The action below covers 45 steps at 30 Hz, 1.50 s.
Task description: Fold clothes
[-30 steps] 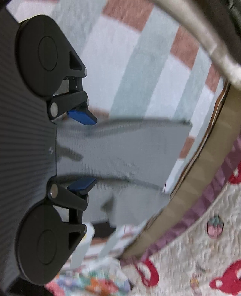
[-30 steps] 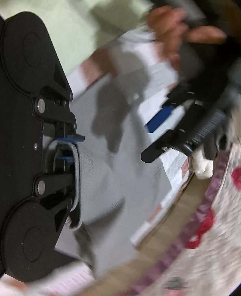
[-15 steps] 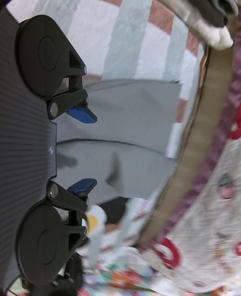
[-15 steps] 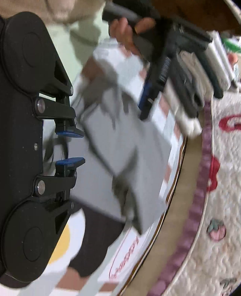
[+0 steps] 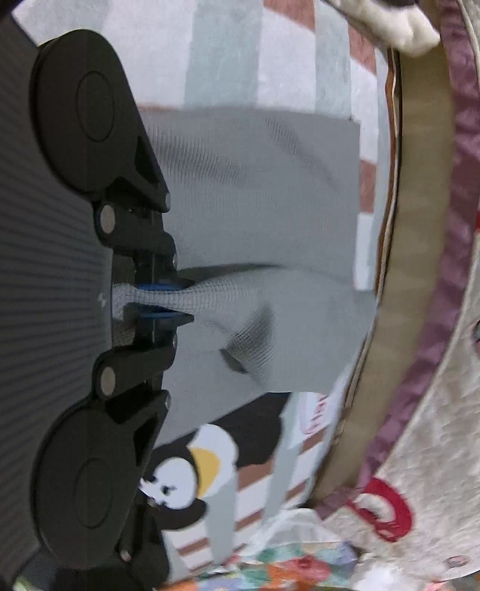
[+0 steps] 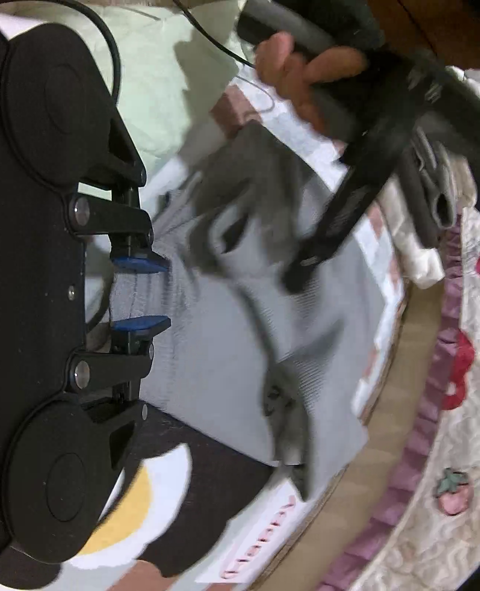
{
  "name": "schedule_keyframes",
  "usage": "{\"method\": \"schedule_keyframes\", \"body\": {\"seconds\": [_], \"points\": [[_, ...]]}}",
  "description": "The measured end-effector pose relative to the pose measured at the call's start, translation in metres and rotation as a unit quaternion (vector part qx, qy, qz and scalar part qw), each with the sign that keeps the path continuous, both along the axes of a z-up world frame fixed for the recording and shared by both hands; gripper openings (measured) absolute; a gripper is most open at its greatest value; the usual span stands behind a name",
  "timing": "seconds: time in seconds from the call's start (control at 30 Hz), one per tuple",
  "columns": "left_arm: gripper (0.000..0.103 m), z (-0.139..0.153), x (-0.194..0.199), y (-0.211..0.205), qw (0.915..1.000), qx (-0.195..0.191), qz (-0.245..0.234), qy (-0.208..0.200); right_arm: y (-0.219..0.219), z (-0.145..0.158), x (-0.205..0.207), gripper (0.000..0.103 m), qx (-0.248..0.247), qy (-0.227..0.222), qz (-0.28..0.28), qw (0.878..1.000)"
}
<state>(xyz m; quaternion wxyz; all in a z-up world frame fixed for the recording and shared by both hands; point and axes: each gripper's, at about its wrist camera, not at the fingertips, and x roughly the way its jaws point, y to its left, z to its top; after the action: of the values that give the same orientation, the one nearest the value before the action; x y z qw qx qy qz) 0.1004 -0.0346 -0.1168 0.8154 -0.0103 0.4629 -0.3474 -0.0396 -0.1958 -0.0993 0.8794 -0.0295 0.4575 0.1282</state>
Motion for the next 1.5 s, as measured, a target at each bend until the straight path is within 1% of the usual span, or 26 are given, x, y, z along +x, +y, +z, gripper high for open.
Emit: {"method": "schedule_keyframes", "body": {"seconds": [0.1,0.17,0.2,0.3,0.37,0.4,0.47,0.5,0.53,0.57,0.6,0.63,0.7,0.77,0.87,0.97,1.0,1.03,1.07,1.17,1.2,1.3,1.37,1.4,1.47,1.5], "points": [[0.01,0.002,0.002,0.016,0.9983,-0.017,0.03,0.046,-0.003,0.0,-0.001,0.031,0.0,0.013,0.008,1.0],[0.016,-0.014,0.006,0.018,0.996,0.022,0.049,0.071,-0.001,0.0,-0.002,0.032,-0.005,0.018,0.012,1.0],[0.019,-0.018,0.008,0.018,0.9957,0.034,0.052,0.069,0.0,0.0,-0.002,0.032,-0.01,0.022,0.015,1.0],[0.023,-0.01,0.009,0.021,0.9968,0.042,0.051,0.046,0.005,0.003,-0.001,0.035,-0.031,0.046,0.03,0.998],[0.031,-0.005,0.008,0.023,0.9972,0.052,0.047,0.026,0.008,0.007,0.002,0.034,-0.049,0.087,0.043,0.994],[0.031,-0.002,0.008,0.024,0.9973,0.057,0.045,0.015,0.009,0.013,0.003,0.032,-0.058,0.095,0.043,0.993],[0.031,0.001,0.007,0.03,0.9981,0.043,0.039,0.02,0.001,0.042,0.003,0.032,-0.035,0.042,0.004,0.998],[0.031,0.006,0.002,0.027,0.9989,0.04,0.024,0.009,-0.006,0.057,0.004,0.032,0.002,0.014,-0.018,1.0],[0.033,0.01,-0.004,0.025,0.9993,0.037,0.01,-0.002,-0.014,0.068,0.008,0.031,0.058,-0.01,-0.037,0.998],[0.046,0.015,-0.009,0.022,0.9993,0.033,-0.005,-0.013,-0.018,0.072,0.013,0.031,0.085,-0.025,-0.041,0.995],[0.053,0.02,-0.015,0.02,0.9991,0.03,-0.02,-0.024,-0.018,0.072,0.018,0.031,0.092,-0.036,-0.038,0.994],[0.06,0.025,-0.02,0.017,0.9984,0.026,-0.035,-0.035,-0.015,0.066,0.024,0.031,0.076,-0.035,-0.029,0.996],[0.063,0.035,-0.031,0.012,0.996,0.02,-0.065,-0.058,-0.005,0.04,0.031,0.031,0.019,-0.015,-0.016,1.0],[0.065,0.043,-0.042,0.007,0.9924,0.016,-0.094,-0.079,-0.002,0.014,0.031,0.032,0.002,0.011,-0.014,1.0],[0.065,0.024,-0.054,-0.013,0.9853,0.084,-0.108,-0.102,-0.001,-0.005,0.021,0.034,0.01,0.024,-0.025,0.999],[0.065,0.004,-0.06,-0.028,0.9729,0.153,-0.105,-0.138,0.002,-0.005,0.009,0.036,0.003,0.02,-0.023,1.0],[0.066,0.003,-0.061,-0.029,0.969,0.157,-0.104,-0.16,0.003,-0.005,0.007,0.036,-0.004,0.021,-0.015,1.0],[0.067,0.005,-0.06,-0.03,0.9686,0.154,-0.104,-0.165,0.004,-0.005,0.007,0.036,-0.012,0.022,-0.006,1.0],[0.069,0.007,-0.059,-0.031,0.9686,0.15,-0.104,-0.169,0.005,-0.005,0.005,0.037,-0.017,0.02,-0.003,1.0],[0.077,0.009,-0.054,-0.027,0.978,0.12,-0.096,-0.141,0.006,-0.006,0.003,0.04,-0.017,0.013,-0.006,1.0],[0.077,0.006,-0.054,-0.028,0.9772,0.127,-0.098,-0.139,0.007,-0.007,0.003,0.04,-0.017,0.01,-0.007,1.0],[0.077,-0.005,-0.061,-0.033,0.9664,0.163,-0.113,-0.164,0.008,-0.007,0.002,0.04,-0.016,0.004,-0.011,1.0],[0.077,0.0,-0.066,-0.033,0.9616,0.16,-0.126,-0.184,0.007,-0.008,0.002,0.04,-0.014,0.003,-0.012,1.0],[0.077,0.003,-0.067,-0.033,0.9626,0.152,-0.13,-0.183,0.007,-0.008,0.002,0.04,-0.013,0.003,-0.012,1.0],[0.083,0.005,-0.064,-0.035,0.969,0.139,-0.121,-0.165,0.008,-0.008,0.001,0.04,-0.015,-0.001,-0.011,1.0],[0.083,0.003,-0.064,-0.036,0.9696,0.143,-0.12,-0.159,0.008,-0.008,0.0,0.04,-0.016,-0.002,-0.011,1.0]]}}
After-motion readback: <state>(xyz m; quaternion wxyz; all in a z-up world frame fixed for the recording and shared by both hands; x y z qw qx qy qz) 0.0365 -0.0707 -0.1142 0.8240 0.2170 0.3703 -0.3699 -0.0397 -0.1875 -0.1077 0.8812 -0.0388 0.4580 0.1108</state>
